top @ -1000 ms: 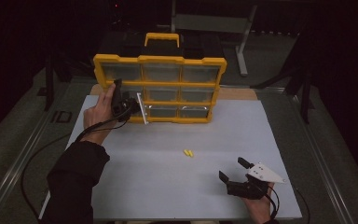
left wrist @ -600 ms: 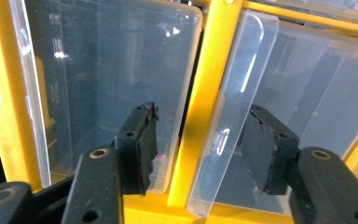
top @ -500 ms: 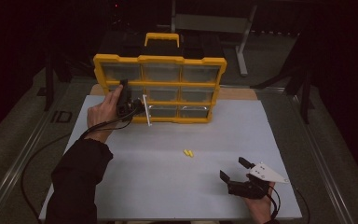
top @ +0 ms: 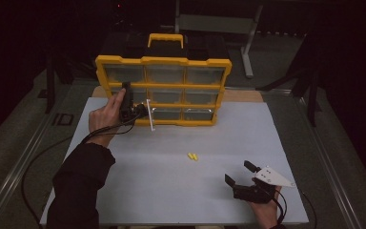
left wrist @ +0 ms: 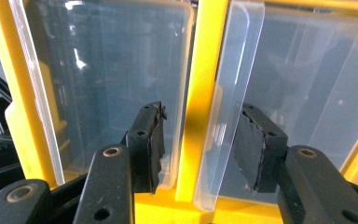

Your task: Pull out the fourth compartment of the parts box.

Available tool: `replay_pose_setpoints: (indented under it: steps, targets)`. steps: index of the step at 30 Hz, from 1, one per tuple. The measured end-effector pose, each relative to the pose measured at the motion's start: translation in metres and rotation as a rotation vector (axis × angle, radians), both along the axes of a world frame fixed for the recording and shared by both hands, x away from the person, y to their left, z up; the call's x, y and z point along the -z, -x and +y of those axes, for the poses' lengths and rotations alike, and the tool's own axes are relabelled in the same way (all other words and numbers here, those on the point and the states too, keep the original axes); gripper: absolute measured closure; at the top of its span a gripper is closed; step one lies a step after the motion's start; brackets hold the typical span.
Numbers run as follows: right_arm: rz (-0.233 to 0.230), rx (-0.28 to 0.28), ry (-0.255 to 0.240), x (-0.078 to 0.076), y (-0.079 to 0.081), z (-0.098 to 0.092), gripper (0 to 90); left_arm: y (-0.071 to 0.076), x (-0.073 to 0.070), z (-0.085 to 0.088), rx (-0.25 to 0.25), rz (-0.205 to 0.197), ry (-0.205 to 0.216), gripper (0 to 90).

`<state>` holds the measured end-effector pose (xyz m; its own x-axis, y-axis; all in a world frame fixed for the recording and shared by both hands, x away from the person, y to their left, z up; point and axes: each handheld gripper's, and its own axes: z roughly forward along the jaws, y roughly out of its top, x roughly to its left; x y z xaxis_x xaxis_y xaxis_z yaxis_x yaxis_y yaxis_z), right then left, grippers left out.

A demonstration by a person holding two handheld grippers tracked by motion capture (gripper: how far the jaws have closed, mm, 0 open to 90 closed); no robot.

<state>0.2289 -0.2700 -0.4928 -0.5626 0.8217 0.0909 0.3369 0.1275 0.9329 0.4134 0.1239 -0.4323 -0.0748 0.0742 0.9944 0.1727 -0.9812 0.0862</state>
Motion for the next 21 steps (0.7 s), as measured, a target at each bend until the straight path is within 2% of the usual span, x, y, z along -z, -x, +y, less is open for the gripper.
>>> replay_pose_setpoints:
  steps: [10, 14, 21]
  targets:
    - [0.001, 0.002, 0.001, 0.000, 0.000, 0.000, 7.9, 0.004, -0.001, 0.004, 0.001, 0.008, 0.010, 55.0]
    - [0.001, 0.003, -0.001, 0.000, -0.001, 0.000, 7.9, 0.008, -0.001, 0.005, 0.011, 0.018, -0.011, 58.0]
    - [-0.001, 0.001, 0.005, 0.000, 0.000, 0.001, 8.0, 0.011, -0.002, 0.005, 0.014, 0.048, -0.017, 63.9]
